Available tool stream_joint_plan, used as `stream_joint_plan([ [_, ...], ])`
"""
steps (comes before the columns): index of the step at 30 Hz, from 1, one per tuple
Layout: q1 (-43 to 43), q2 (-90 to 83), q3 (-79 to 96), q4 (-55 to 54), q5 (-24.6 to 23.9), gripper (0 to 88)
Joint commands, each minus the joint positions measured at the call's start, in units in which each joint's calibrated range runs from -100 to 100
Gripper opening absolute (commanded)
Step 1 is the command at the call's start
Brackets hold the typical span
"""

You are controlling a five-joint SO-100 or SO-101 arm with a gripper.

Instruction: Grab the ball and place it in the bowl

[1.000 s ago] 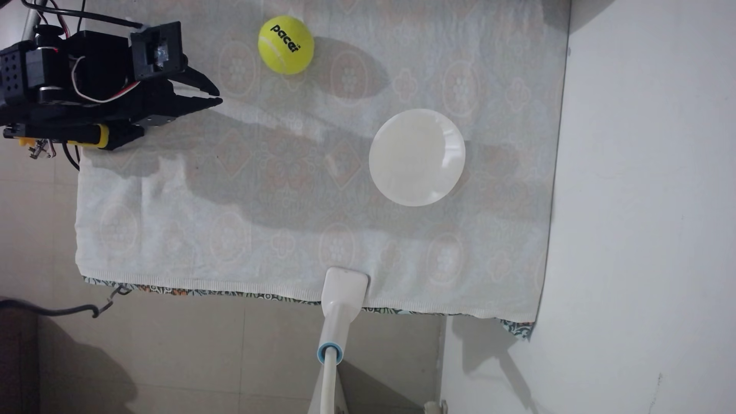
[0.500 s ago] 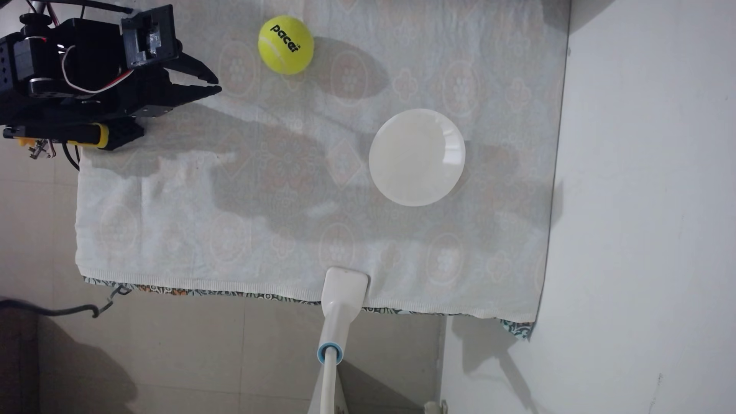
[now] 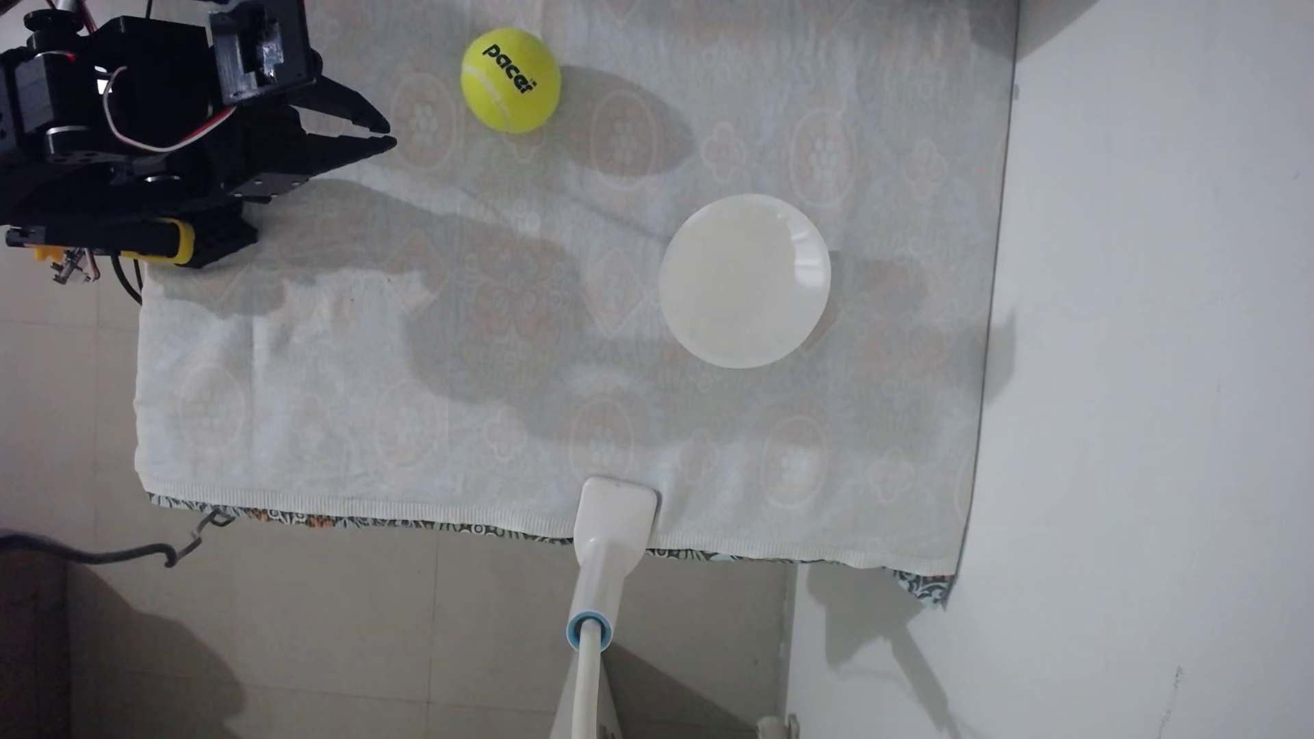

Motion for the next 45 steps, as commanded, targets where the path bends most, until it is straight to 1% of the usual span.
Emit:
stream_joint_plan([
  [1,-1.0,2.1,-6.9,-0.8,-0.2,2.0],
  [10,-3.5,12.3,-17.9,-0.5,-1.0,1.4],
  [17,-3.4,13.7,-18.8,-1.0,-1.3,2.4],
  [21,-1.7,16.5,-20.3,-1.1,-1.3,3.2],
  [24,-2.6,17.5,-21.2,-1.4,-1.4,3.4],
  [31,-3.3,31.3,-32.2,1.8,-2.5,4.1],
  [39,-8.0,36.4,-33.9,-0.6,-4.4,8.4],
  [41,-9.8,37.0,-33.7,-0.9,-4.9,11.7],
  [45,-10.7,38.4,-33.4,-1.5,-5.3,17.2],
])
